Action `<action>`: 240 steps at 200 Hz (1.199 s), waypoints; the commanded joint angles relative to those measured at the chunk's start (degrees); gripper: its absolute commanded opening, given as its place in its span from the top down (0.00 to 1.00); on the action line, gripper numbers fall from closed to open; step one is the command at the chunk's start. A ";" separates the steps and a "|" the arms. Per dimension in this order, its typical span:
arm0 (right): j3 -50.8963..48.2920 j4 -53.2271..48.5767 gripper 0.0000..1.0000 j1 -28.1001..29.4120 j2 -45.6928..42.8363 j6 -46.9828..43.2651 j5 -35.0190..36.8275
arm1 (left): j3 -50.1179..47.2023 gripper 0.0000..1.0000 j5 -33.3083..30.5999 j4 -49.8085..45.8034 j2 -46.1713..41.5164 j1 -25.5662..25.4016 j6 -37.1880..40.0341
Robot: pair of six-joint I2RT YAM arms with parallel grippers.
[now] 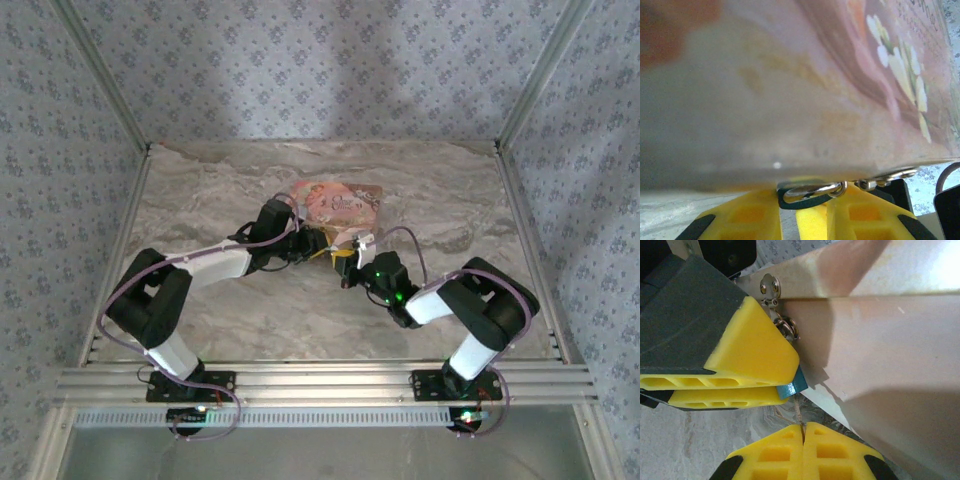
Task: Unlock the padlock with the key
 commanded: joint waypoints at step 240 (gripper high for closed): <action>6.75 7.29 1.00 -3.83 2.02 7.94 -10.76 | 1.19 0.77 5.48 2.12 0.25 -1.52 -0.71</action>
